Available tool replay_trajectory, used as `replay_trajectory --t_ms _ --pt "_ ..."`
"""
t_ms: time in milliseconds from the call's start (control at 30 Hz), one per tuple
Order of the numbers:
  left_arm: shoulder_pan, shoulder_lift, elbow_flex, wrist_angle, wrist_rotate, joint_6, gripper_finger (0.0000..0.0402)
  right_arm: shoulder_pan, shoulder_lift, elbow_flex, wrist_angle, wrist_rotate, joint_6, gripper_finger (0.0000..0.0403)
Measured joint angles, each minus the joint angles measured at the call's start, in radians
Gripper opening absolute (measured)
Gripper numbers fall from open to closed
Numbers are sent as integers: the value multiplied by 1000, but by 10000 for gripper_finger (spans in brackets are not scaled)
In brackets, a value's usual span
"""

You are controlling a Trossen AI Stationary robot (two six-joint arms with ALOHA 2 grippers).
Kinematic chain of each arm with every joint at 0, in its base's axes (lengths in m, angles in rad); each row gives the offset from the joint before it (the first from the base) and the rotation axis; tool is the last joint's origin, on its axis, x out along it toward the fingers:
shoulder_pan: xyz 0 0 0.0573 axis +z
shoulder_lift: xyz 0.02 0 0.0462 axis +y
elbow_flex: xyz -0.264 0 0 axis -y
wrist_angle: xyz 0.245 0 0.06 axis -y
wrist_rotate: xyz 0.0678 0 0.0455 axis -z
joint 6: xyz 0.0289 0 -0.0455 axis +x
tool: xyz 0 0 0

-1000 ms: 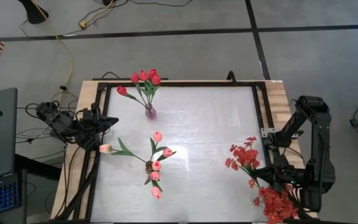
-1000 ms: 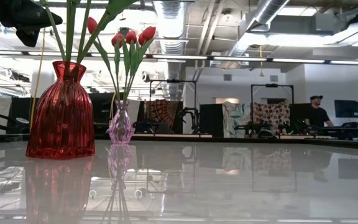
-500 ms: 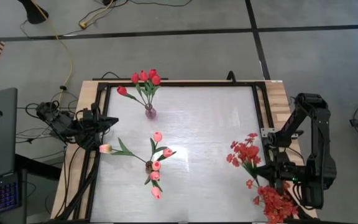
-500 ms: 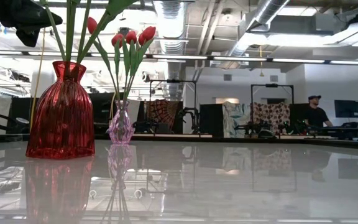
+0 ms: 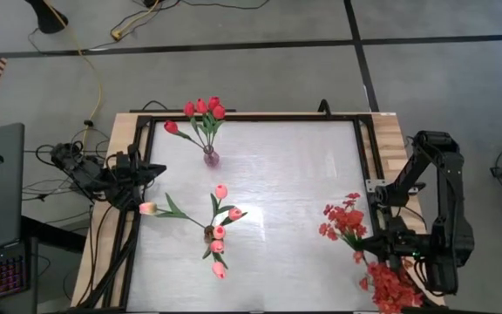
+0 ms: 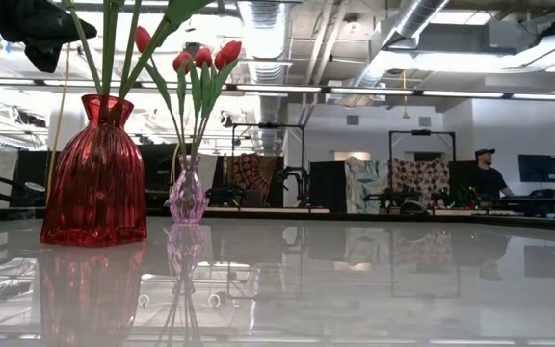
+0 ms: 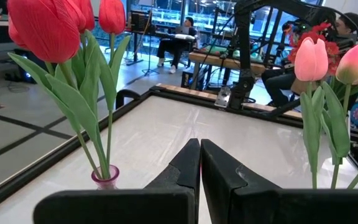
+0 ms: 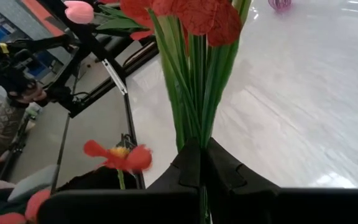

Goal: Sort flowers into vase by color
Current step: Put the red flowers into the transparent vase

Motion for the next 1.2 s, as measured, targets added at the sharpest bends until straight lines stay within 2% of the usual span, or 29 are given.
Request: replay_trajectory --t_ms 533,833,1200 --pt "0 0 0 0 0 0 0 -8 0 -51 20 21 39 32" --pt "0 0 0 0 0 0 0 9 0 -51 106 20 -112 33" --pt "0 0 0 0 0 1 0 22 0 -50 124 40 -192 32"
